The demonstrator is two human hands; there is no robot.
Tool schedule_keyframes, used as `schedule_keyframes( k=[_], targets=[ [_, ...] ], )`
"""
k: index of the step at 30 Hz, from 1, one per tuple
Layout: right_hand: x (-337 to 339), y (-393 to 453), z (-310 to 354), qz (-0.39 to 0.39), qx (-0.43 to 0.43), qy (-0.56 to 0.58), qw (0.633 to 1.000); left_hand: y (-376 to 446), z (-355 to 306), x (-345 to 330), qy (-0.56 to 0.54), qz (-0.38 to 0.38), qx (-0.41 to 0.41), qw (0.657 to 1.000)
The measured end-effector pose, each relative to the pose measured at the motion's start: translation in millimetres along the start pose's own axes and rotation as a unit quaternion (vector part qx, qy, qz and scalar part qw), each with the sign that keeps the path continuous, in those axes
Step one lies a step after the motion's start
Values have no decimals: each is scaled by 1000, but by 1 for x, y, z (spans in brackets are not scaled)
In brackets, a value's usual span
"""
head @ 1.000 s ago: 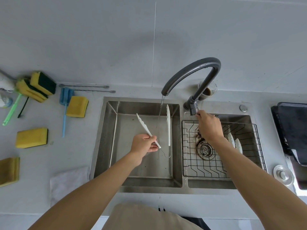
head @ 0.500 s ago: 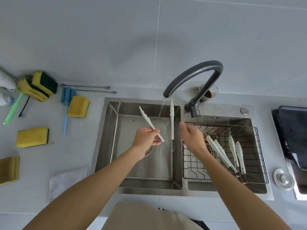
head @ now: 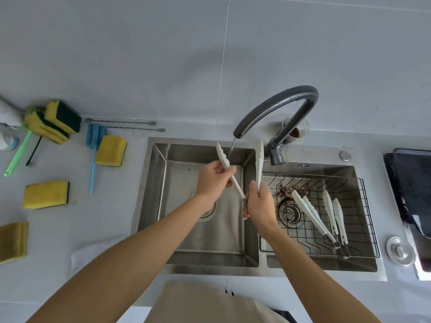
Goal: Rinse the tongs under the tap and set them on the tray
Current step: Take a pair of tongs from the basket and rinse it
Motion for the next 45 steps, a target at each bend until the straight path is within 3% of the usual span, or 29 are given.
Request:
schedule_keyframes(
  k=[6, 15, 19, 29, 35, 40, 45],
  targets=[
    [10, -2, -7, -6, -49, 67, 997, 12, -13, -9, -15, 20, -9, 1000],
    [5, -7, -17, 71, -170, 189, 965, 27, -19, -1, -84, 20, 37, 996],
    [3, -6, -20, 108, -182, 223, 951, 27, -22, 3, -84, 22, 34, 996],
    [-17, -2, 4, 164, -109, 179, 964, 29, -34, 27, -98, -27, 34, 994],
    [-18, 1, 10, 132, -2, 76, 988, 29, -35, 44, -93, -33, 24, 995],
    [-6, -14, -2, 118, 55, 25, 991, 21, -4, 52, -157, -50, 76, 983],
    [5, -24, -14, 57, 135, -111, 983, 16, 14, 49, -175, -45, 102, 978]
  ],
)
Point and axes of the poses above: each hand's wrist, its own y-axis towards the middle knuckle, its own x-axis out of the back of the hand, z = x × y, the point moved 3 cm from there along y, towards the middle knuckle, and after that the axes turned 6 degrees about y, right-handed, at the moved point
